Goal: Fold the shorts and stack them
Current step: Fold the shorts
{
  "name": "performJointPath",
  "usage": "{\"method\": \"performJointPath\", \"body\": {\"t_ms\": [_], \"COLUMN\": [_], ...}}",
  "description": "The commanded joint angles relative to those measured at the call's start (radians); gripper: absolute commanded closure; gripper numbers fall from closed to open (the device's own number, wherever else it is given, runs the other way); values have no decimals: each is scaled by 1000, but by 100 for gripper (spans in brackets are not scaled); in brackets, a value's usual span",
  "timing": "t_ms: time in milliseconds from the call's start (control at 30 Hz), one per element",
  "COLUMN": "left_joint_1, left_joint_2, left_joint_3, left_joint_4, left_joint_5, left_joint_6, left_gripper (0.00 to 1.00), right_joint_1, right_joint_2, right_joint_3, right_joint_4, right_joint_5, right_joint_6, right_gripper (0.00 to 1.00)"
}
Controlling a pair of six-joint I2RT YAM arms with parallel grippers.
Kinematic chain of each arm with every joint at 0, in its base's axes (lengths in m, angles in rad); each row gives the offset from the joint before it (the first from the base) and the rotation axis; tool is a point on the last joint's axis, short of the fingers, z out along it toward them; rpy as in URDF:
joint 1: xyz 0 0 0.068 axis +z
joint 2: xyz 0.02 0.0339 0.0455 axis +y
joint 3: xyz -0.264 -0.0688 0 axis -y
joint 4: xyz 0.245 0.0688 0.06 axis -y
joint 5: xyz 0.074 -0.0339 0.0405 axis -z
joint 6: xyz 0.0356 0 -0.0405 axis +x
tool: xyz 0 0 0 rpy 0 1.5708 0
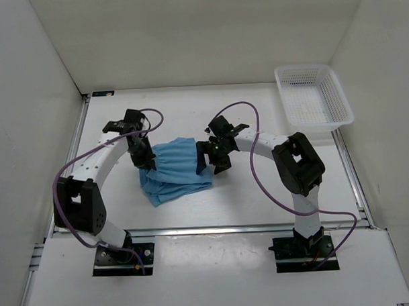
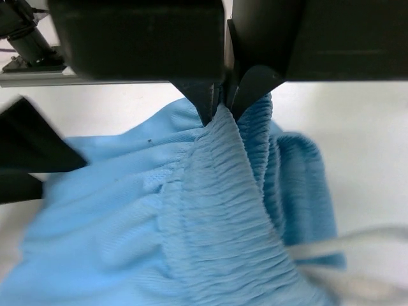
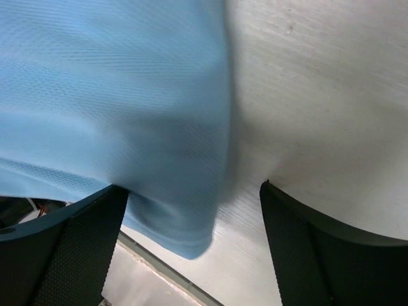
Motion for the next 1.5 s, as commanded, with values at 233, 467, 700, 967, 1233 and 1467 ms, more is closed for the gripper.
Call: {"method": "performJointPath", "body": {"t_ms": [233,467,700,967,1233,1467], "left_joint_1": [128,137,137,32,-87,-58], "left_joint_2": [41,80,173,373,477,238], "left_joint_3": [-228,-228,-239,43,364,427], "left_joint_4": [108,138,189,163,-19,-151], "left_joint_5": [-47,-67,-36,42,-1,-90], "left_joint_6": [-48,-69,-69,-9,52,95], "left_gripper": [0,3,6,9,5,0], "right_joint_1": [11,59,65,-33,-33,-42], "right_joint_2": [-19,5,-16,-255,-406,-583], "right_joint_3": [-29,6,-46,-378,-388,-193], "right_joint_4": [12,21,58,127,22,-198], "right_joint_5": [-23,-88,-7,165,335,699], "right_joint_6": [-56,-76,-1,119,164,73], "right_gripper": [9,28,98,100,53,0]}}
